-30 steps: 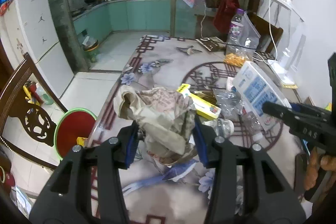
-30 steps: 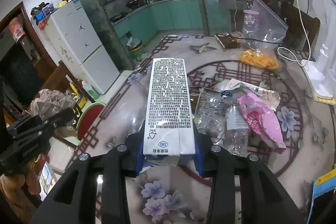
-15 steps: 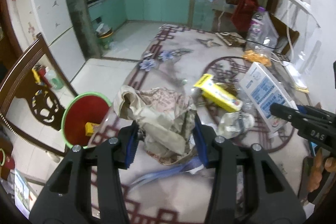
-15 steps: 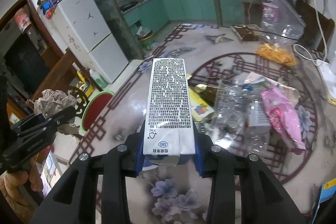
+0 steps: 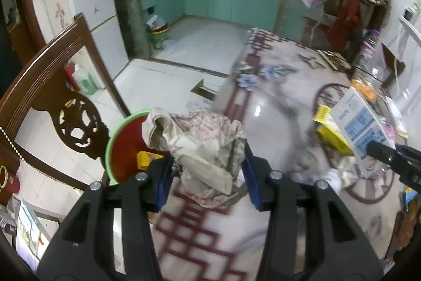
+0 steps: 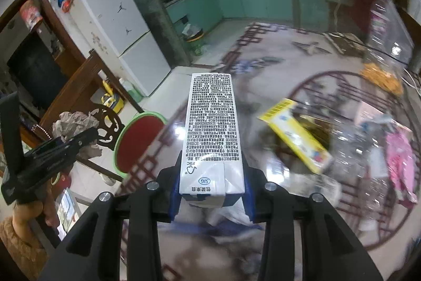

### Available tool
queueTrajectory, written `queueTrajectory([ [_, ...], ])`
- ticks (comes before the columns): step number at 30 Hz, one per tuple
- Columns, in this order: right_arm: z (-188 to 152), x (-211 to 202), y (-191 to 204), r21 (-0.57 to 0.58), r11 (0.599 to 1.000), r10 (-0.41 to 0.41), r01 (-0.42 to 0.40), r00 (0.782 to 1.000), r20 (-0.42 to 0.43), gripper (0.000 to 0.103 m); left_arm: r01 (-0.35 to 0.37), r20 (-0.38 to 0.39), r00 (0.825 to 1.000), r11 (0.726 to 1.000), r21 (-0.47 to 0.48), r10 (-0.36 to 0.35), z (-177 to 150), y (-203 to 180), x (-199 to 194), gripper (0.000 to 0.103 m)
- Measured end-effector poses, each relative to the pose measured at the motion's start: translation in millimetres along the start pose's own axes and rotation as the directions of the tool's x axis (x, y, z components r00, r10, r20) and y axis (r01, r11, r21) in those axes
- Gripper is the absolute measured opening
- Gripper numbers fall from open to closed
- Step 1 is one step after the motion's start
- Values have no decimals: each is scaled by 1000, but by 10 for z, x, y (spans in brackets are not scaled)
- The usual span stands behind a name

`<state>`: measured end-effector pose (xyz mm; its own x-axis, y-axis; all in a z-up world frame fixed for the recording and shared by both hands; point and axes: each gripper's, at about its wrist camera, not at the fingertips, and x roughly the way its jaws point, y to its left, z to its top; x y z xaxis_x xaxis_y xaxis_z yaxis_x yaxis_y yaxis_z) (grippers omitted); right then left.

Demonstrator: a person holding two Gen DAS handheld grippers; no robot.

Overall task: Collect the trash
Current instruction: 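Carry both items over the red bucket and open both tools to drop them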

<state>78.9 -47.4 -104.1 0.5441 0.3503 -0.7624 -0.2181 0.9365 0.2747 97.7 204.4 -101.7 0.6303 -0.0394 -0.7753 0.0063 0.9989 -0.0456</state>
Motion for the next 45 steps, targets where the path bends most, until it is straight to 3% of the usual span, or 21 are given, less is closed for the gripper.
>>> queueTrajectory([
  [6,153,426,543,-11,1000,12,-13,1000,-23,36,1,-17,1000,1000,-11,-1,223,566,263,45],
  [15,331,885,1058,-11,1000,-1,1,999,-52,36,21,-34,999,1000,13,-20,438,1081,524,45],
  [31,594,1764,1732,-145,989,-4,-19,987,-159,37,43,-66,997,999,-15,-44,577,1521,838,46],
  [33,611,1870,1753,-153,988,-10,-18,984,-176,46,42,-68,997,999,-24,-44,592,1546,881,48],
  [34,619,1911,1762,-155,988,-12,-17,983,-185,72,43,-71,996,999,-29,-45,596,1571,900,49],
  [35,637,1945,1763,-151,988,-18,-11,982,-186,80,43,-73,996,998,-37,-46,599,1591,920,52],
  [41,694,1781,1729,-159,987,-53,30,988,-142,79,46,-64,997,996,-82,-51,622,1697,966,77],
  [45,609,1546,1541,-117,991,-79,65,990,-118,80,50,-54,997,995,-89,-55,638,1669,968,83],
])
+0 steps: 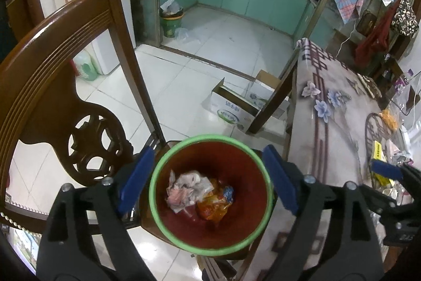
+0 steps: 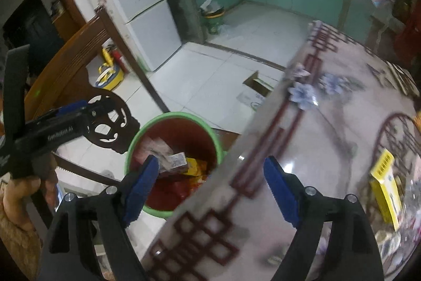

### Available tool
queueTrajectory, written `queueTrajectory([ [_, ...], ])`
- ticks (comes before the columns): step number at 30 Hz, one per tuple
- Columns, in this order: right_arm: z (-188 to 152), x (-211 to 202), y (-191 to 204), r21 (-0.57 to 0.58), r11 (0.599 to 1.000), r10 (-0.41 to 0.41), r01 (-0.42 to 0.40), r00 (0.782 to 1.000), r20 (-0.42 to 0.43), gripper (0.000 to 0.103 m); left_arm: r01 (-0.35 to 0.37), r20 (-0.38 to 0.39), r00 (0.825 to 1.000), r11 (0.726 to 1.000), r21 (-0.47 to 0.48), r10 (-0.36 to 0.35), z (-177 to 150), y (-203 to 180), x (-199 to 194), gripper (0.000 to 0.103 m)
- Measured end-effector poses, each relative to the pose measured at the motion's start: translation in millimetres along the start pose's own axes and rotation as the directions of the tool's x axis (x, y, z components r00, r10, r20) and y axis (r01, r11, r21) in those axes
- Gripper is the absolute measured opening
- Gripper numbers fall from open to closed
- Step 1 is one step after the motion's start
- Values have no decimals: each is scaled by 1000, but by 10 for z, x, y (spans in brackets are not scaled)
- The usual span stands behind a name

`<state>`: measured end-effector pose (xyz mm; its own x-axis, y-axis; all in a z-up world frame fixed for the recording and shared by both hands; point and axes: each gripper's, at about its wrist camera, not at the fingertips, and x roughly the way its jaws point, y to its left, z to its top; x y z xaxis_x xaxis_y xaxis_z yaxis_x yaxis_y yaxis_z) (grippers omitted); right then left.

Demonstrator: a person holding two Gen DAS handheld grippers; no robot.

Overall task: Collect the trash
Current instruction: 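Carry both items over the red bucket and open both tools to drop them, then grasp the white crumpled wrapper with the left tool while the right tool grasps the pink snack bag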

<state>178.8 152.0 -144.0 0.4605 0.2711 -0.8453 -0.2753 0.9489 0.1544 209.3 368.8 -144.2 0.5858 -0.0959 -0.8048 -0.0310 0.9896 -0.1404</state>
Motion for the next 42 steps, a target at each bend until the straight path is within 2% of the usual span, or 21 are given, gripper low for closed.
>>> queueTrajectory([
  [8,-411,-375,-531,191,980,-56,51,998,23,80,41,9,999,997,61,-42,-55,-320,-42,89],
  [18,-850,-694,-1136,307,949,-80,65,996,36,80,78,-11,997,986,146,-77,-276,-1049,-163,91],
  [24,-1147,-1026,-1837,341,932,-149,120,987,61,80,84,-20,996,988,128,-82,-645,-1646,-354,93],
  [28,-1486,-1282,-2522,402,898,-217,180,975,48,80,101,-46,994,984,145,-95,-915,-2108,-432,93],
  [31,-1733,-1495,-3110,407,876,-294,258,955,28,80,113,-58,993,981,159,-105,-1109,-2468,-487,93],
  [35,-1817,-1646,-3713,385,861,-365,333,931,12,80,119,-65,992,975,187,-109,-1349,-2831,-579,93],
  [37,-1817,-1620,-3934,357,859,-385,366,923,-19,80,120,-88,991,971,207,-104,-1452,-2964,-601,93],
  [39,-1782,-1532,-4117,317,870,-383,378,922,-48,85,123,-99,990,968,221,-103,-1522,-3053,-613,93],
  [42,-1745,-1357,-4251,255,881,-390,399,917,-88,86,124,-127,987,961,246,-95,-1605,-3201,-583,93],
])
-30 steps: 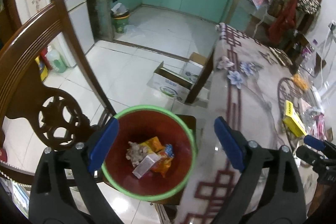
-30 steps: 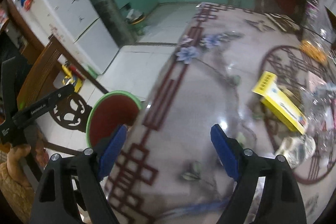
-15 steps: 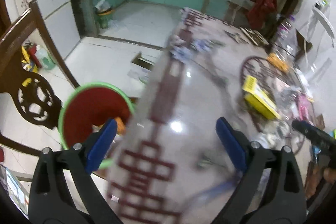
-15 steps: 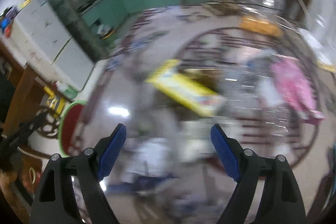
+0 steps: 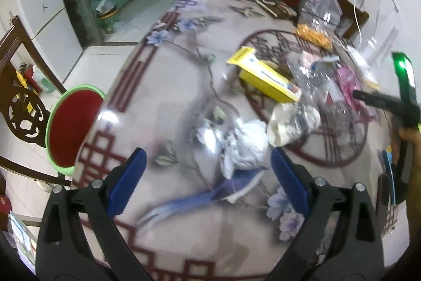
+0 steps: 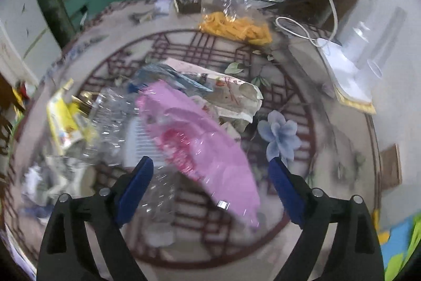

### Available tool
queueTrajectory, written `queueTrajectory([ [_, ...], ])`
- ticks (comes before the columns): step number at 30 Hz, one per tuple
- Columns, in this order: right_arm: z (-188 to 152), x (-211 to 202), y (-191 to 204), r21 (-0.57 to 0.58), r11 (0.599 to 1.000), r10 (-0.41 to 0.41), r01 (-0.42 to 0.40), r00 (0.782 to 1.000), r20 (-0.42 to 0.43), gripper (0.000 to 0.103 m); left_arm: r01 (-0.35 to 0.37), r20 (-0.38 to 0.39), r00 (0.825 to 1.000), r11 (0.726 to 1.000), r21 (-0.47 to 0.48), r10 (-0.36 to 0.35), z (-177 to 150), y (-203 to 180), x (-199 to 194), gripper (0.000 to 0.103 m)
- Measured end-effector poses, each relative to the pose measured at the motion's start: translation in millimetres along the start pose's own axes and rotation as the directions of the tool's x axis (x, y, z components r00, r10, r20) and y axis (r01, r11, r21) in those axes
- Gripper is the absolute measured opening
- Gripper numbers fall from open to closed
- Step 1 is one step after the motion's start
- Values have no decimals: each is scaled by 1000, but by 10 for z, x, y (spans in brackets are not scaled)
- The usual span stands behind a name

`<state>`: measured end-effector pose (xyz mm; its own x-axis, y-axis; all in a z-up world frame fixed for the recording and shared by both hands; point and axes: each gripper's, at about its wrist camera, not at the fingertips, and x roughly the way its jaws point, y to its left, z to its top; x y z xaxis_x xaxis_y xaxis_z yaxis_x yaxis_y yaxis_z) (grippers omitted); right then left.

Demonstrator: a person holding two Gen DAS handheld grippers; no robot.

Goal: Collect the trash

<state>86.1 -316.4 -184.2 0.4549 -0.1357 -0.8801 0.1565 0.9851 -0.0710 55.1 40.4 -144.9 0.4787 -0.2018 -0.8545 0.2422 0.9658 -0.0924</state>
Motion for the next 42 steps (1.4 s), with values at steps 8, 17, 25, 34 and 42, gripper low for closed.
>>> queueTrajectory([
  [8,6,213,-1,7,996,87,-86,995,-47,34,9,-37,999,1000,3,-9,-27,-170,159,93],
  [17,-92,-295,8,96,958,266,-271,962,69,21,39,-111,993,998,46,-34,3,-401,654,93],
  [25,-164,-510,232,90,928,348,-360,929,126,21,23,-180,984,997,72,-9,22,-433,921,47],
  [34,-160,-887,525,23,933,339,-358,901,270,22,-46,35,998,996,79,44,261,-378,232,47],
  [42,-47,-1151,806,-44,922,379,-384,878,294,23,-72,184,981,996,53,62,490,-396,-381,47],
])
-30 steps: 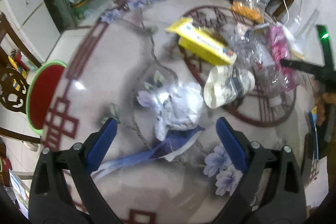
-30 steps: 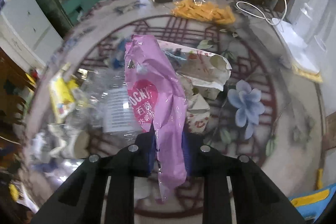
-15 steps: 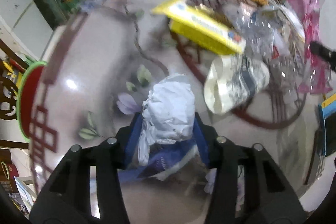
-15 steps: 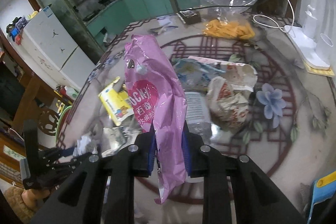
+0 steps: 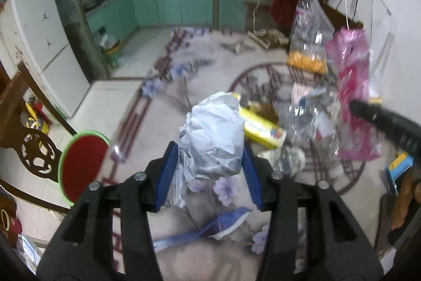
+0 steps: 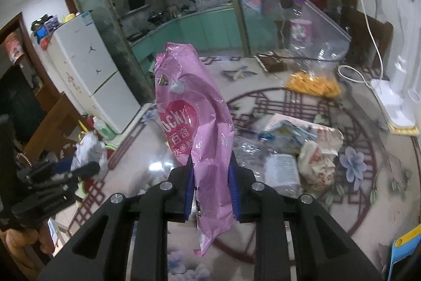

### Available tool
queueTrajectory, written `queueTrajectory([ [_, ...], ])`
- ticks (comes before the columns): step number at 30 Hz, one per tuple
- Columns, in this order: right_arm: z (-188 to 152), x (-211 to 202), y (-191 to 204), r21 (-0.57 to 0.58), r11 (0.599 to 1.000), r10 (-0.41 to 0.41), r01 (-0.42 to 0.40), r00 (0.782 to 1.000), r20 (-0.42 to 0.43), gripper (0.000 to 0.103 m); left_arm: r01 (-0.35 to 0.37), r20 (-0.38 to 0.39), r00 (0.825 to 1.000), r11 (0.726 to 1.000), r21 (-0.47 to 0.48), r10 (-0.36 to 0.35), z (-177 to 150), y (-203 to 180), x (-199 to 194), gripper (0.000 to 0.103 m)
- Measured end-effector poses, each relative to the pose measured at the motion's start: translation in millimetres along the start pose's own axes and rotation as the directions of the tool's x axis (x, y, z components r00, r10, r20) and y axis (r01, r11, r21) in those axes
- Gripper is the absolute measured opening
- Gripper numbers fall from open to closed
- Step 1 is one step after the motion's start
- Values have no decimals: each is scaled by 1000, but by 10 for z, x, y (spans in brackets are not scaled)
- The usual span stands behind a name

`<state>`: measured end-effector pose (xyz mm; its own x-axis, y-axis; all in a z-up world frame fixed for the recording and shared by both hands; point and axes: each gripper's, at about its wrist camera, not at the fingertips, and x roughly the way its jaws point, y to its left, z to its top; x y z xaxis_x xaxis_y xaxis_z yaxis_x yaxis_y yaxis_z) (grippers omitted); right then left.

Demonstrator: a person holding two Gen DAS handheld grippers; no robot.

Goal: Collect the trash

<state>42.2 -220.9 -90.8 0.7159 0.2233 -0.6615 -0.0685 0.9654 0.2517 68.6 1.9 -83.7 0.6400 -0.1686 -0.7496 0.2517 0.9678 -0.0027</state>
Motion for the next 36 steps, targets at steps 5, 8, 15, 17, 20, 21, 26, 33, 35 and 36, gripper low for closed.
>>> queueTrajectory([
  [5,59,-78,205,-19,999,35,-35,999,1,24,-19,76,997,999,-39,22,101,113,-297,47],
  [8,48,-119,306,-38,998,44,-43,999,9,24,-31,85,996,997,-65,37,103,180,-384,47],
  [15,9,-144,451,-57,996,62,-62,998,6,24,-49,120,991,993,-107,62,59,306,-564,47],
  [17,-10,-134,479,-61,996,64,-64,998,0,24,-52,119,991,992,-111,65,43,319,-571,47],
  [20,-28,-119,493,-63,996,62,-62,998,-7,25,-59,108,992,991,-120,72,8,341,-577,47],
  [21,-33,-117,495,-63,996,59,-60,998,-10,25,-59,105,992,991,-123,72,-8,351,-572,47],
  [26,-58,-114,489,-58,997,51,-52,999,-16,25,-67,92,993,989,-135,80,-46,413,-558,47],
  [33,-61,-117,510,-62,997,52,-53,999,-14,25,-70,92,992,988,-140,83,-45,459,-564,47],
  [35,-61,-122,524,-63,997,53,-54,998,-18,25,-71,87,993,988,-138,83,-43,460,-563,47],
  [36,-61,-123,536,-65,996,54,-55,998,-20,25,-71,84,993,988,-139,83,-39,467,-561,47],
])
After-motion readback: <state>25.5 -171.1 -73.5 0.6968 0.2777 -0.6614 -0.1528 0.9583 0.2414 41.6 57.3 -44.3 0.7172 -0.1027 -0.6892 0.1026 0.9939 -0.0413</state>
